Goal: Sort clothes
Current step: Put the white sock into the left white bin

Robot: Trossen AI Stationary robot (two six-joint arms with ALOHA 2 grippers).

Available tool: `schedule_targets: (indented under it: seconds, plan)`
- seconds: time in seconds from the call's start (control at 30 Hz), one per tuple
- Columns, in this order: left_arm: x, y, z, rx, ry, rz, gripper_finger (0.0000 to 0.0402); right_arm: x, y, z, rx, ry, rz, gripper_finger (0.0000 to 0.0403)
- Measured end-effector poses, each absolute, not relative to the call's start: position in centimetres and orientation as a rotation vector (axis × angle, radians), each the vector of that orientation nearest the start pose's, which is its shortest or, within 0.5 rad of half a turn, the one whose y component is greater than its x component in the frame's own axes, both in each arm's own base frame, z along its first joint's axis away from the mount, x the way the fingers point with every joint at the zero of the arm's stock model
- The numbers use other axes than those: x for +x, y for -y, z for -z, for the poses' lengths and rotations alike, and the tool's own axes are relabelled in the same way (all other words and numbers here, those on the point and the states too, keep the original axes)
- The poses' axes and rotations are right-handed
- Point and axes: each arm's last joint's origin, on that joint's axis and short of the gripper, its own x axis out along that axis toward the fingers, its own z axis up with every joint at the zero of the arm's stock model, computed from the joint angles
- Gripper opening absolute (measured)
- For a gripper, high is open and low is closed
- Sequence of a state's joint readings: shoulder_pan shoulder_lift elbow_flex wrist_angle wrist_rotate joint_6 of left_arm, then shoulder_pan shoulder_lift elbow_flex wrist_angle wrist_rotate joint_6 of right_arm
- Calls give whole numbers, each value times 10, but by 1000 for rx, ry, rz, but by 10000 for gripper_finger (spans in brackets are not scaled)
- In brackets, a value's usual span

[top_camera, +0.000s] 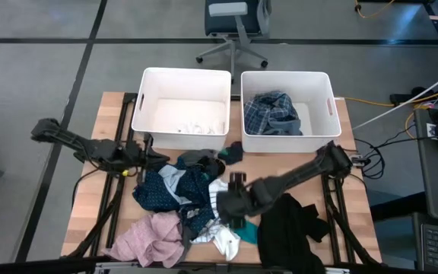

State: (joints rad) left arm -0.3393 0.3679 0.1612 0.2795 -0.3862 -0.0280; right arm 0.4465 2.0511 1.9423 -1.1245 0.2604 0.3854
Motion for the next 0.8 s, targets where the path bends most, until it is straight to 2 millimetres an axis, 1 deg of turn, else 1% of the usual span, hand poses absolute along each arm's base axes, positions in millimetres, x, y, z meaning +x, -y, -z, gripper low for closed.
schedule_targets:
  seconds: [0.1, 0.17, 0.33, 0.47, 0.57, 0.8]
  plan:
    - [121, 31, -214, -41, 39, -46, 1, 382, -198, -255, 1, -1156, -52, 239]
    - [123, 32, -214, -38, 30, -47, 1, 379, -211, -240, 40, -1134, -99, 239]
    - [124, 32, -214, -36, 25, -48, 1, 369, -236, -216, 89, -1080, -152, 239]
    - [124, 32, -214, -38, 25, -48, 1, 362, -242, -199, 117, -1073, -124, 239]
    - [124, 32, -213, -35, 18, -48, 1, 360, -241, -189, 133, -1065, -117, 239]
    - [124, 32, -213, -33, 18, -49, 1, 360, -238, -174, 138, -1024, -125, 239]
